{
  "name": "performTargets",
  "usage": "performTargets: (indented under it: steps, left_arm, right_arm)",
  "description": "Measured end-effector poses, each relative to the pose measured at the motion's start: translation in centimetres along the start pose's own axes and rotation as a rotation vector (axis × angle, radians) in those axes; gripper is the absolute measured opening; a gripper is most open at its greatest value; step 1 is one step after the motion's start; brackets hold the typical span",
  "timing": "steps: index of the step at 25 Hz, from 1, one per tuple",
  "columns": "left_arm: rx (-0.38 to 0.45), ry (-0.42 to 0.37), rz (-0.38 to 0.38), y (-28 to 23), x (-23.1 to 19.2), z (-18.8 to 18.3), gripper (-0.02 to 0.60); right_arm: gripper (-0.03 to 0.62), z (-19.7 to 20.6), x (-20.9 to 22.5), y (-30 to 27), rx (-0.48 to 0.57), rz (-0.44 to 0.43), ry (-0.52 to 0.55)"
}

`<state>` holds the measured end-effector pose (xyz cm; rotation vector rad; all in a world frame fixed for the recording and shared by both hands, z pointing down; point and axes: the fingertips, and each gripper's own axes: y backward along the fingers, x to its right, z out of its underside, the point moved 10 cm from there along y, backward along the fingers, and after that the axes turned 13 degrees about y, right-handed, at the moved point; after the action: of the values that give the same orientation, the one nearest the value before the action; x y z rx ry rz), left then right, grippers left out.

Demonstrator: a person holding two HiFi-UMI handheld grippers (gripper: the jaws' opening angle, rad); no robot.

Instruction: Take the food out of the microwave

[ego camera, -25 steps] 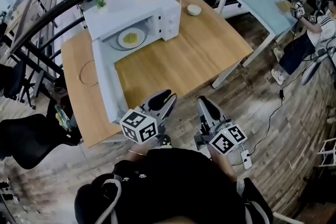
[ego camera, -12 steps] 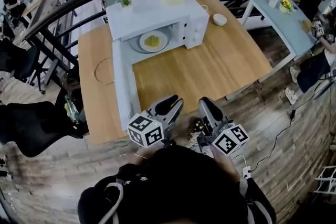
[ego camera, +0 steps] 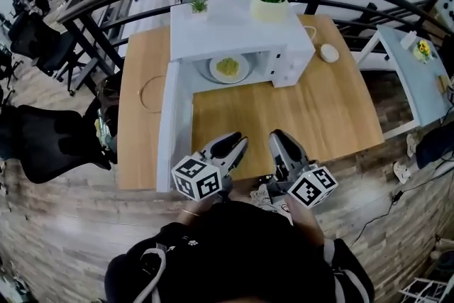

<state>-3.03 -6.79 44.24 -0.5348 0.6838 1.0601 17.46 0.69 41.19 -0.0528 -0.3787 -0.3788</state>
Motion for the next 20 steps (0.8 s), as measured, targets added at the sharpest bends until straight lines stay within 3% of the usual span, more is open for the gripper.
performTargets:
  steps: [9, 20]
  left_arm:
    - [0.131, 0.041, -0.157, -3.7, -1.4, -1.3, 0.075]
    - [0.260, 0.079, -0.333, -5.9, -1.3, -1.8, 0.075]
  right_arm:
    - [0.074, -1.6, 7.2, -3.4, -0.046, -0.118, -0.053]
    - [0.083, -2.4, 13.1, -5.9, -0.114, -0.228, -0.164]
